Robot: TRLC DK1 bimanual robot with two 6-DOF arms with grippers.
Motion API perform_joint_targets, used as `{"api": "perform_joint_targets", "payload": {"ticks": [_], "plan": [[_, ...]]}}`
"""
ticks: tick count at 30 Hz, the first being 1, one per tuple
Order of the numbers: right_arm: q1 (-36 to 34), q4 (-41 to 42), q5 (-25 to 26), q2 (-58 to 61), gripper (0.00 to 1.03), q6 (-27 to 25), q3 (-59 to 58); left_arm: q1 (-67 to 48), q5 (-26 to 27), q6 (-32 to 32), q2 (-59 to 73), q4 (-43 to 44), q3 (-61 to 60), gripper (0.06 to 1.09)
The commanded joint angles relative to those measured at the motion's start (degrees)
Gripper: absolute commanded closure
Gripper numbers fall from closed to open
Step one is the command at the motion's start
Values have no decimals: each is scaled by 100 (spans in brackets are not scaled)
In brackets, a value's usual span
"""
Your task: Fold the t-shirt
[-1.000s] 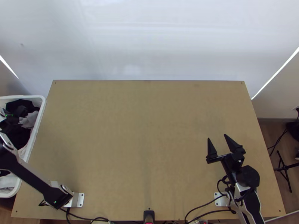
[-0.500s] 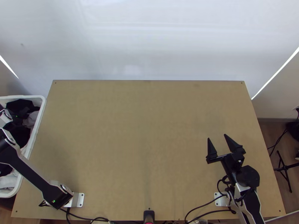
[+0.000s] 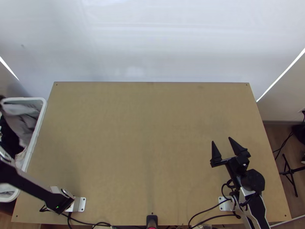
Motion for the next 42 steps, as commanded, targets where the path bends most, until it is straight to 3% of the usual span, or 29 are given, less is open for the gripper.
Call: {"api": "perform_joint_targets", "payload": {"ticks": [1,6,17,28,35,42], "plan": [[3,-8,2,1,5,2,1,197,850,-94,-1808,-571,-121,105],[3,1,2,1,5,2,1,-172,1333,-85,-2837,-782,-270,105],[3,1,2,1,5,2,1,-2994,1061,-129,-4761,-782,-1334,105],[3,1,2,1,5,2,1,-8083,-1699,-322,-5491,-580,-3232,105],[3,1,2,1,5,2,1,-10262,-2516,-823,-4999,738,-5043,105],[3,1,2,1,5,2,1,-11071,-2929,-1184,-3566,2417,-5878,105]]}}
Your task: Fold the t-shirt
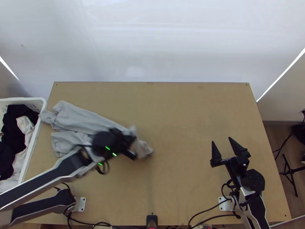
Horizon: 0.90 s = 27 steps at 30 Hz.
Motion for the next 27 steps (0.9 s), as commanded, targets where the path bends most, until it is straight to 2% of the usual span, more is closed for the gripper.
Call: {"api": "perform_joint_targets", "payload": {"ticks": [1,19,24,25,26,27], "plan": [[3,1,2,1,5,5,1,-1067,-556,-384,1239,1340,-798,105],[3,1,2,1,5,5,1,-1682,-740,-516,2593,1876,1162,105],[3,1,2,1,5,5,1,-1700,-1013,-525,2795,1911,1479,105],[3,1,2,1,5,5,1,-1700,-1110,-507,2760,1911,1496,101],[3,1,2,1,5,5,1,-1691,-1171,-472,2689,1920,1487,88],[3,1,2,1,5,5,1,-1673,-1189,-437,2584,1955,1443,66]]}}
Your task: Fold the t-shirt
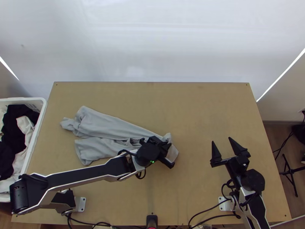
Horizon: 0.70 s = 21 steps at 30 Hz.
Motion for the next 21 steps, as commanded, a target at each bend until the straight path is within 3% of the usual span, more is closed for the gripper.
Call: {"api": "perform_joint_targets", "payload": {"ticks": [1,2,3,9,13,21], "plan": [[0,1,2,1,5,-11,1,-16,-284,136,-105,227,195,43],[0,1,2,1,5,-11,1,54,-266,251,-237,271,151,15],[0,1,2,1,5,-11,1,107,-266,382,-378,227,134,10],[0,1,2,1,5,-11,1,915,-266,602,-1942,113,-420,10],[0,1,2,1,5,-11,1,1697,-319,1138,-2830,-248,-666,10],[0,1,2,1,5,-11,1,3666,-310,1753,-4043,-1672,-824,10]]}}
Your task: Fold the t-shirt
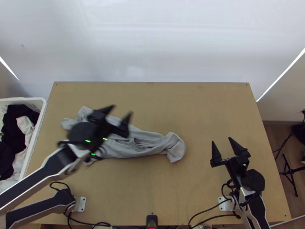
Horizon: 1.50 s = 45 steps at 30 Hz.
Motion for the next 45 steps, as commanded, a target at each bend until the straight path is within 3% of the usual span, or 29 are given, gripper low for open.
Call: {"api": "perform_joint_targets", "payload": {"ticks": [1,7,16,28,36,45], "plan": [[3,1,2,1,5,7,1,1683,5,607,-1187,-1089,-217,10],[3,1,2,1,5,7,1,3089,163,1134,-1978,-1933,-709,10],[3,1,2,1,5,7,1,4372,479,1072,-2294,-3031,-1149,10],[3,1,2,1,5,7,1,4689,479,782,-2619,-4024,-850,10],[29,97,2,-25,5,33,28,4689,479,791,-2663,-4077,-885,10],[-472,-852,19,115,5,-266,1232,4689,620,738,-2496,-3822,-709,10]]}}
